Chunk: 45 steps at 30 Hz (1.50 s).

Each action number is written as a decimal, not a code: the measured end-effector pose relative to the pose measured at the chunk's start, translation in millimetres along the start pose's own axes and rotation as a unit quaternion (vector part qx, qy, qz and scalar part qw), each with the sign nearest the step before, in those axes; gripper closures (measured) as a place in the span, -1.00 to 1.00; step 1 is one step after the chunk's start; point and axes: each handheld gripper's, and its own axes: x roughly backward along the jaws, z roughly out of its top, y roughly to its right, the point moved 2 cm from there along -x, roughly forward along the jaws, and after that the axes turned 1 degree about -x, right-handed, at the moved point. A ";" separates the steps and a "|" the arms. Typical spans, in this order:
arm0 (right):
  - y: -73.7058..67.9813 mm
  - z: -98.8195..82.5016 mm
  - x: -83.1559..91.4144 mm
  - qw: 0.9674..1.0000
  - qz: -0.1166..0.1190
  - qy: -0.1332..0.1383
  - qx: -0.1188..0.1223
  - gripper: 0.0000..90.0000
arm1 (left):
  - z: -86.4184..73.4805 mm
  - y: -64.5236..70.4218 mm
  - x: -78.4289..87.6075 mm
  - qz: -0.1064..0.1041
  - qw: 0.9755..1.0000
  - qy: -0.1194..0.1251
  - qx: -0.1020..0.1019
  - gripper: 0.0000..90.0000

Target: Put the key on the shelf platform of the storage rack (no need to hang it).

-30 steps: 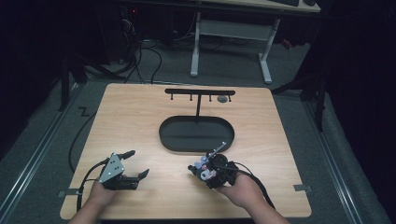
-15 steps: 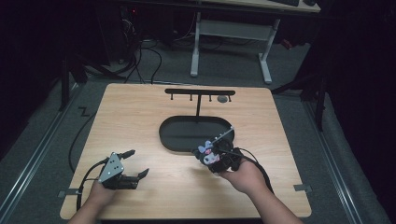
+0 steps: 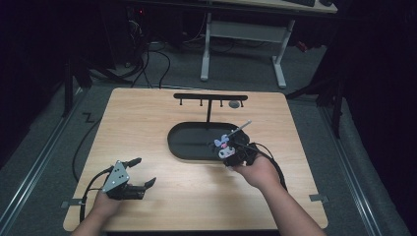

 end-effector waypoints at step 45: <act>19.8 66.6 -52.2 1.000 -0.001 0.010 -0.030 0.03 | -1.7 1.2 0.9 -0.006 1.000 -0.004 0.002 -0.66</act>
